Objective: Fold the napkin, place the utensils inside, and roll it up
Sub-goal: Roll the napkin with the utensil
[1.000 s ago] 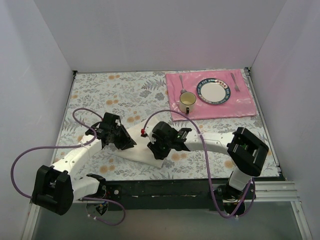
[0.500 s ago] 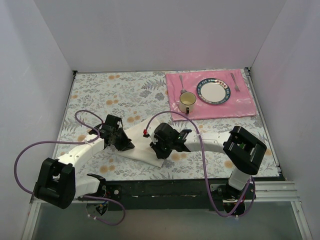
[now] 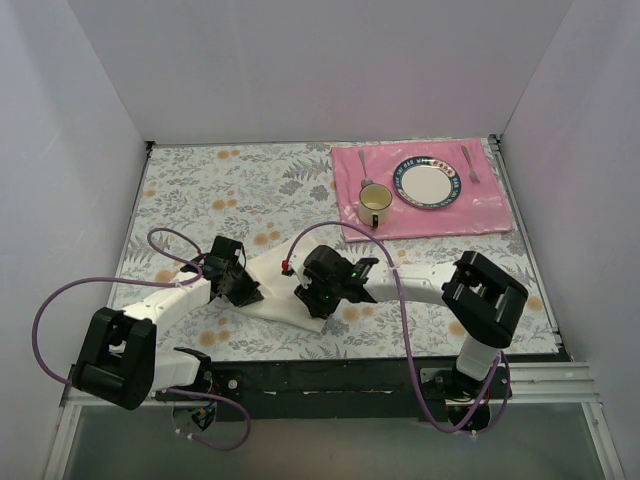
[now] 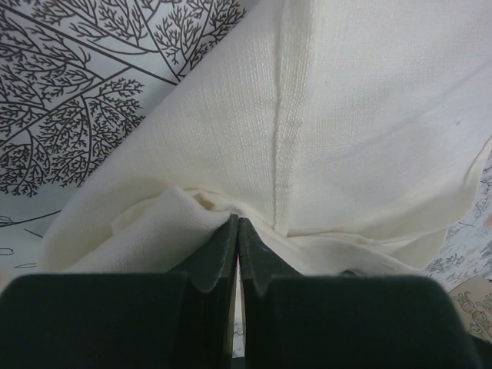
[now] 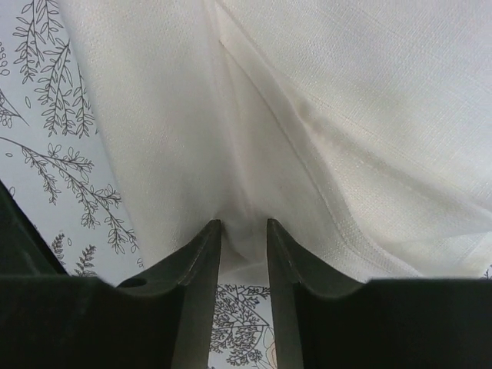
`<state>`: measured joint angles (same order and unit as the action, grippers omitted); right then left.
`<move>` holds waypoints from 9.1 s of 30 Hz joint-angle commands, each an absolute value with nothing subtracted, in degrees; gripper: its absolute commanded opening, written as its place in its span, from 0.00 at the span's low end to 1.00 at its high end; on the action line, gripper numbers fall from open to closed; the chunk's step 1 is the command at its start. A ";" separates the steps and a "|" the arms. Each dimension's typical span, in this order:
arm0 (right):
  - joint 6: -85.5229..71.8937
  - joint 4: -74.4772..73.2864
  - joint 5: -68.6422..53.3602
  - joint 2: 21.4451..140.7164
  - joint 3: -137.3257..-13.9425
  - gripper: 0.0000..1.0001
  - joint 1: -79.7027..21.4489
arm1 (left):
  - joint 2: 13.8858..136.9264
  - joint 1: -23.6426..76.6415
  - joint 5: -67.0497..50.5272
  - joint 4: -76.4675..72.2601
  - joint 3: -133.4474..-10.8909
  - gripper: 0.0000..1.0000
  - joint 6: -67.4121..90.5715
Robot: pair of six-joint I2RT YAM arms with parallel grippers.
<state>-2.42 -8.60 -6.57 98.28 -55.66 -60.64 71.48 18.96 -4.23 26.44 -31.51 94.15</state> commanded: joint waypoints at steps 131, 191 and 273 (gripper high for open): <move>-2.82 -19.87 -0.81 111.45 -82.00 0.66 -66.09 | 76.99 11.25 -2.63 37.09 -34.45 0.00 105.38; -16.33 -1.32 -36.02 126.73 -75.93 0.01 -56.52 | 67.76 11.25 0.45 44.74 -43.51 0.73 100.81; 1.50 -9.32 14.07 121.64 -86.31 0.46 -73.13 | 83.85 11.34 0.88 43.51 -40.52 0.00 100.72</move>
<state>2.20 -14.63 13.04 121.01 -87.26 -73.52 82.41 9.85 2.39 40.88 -43.35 100.53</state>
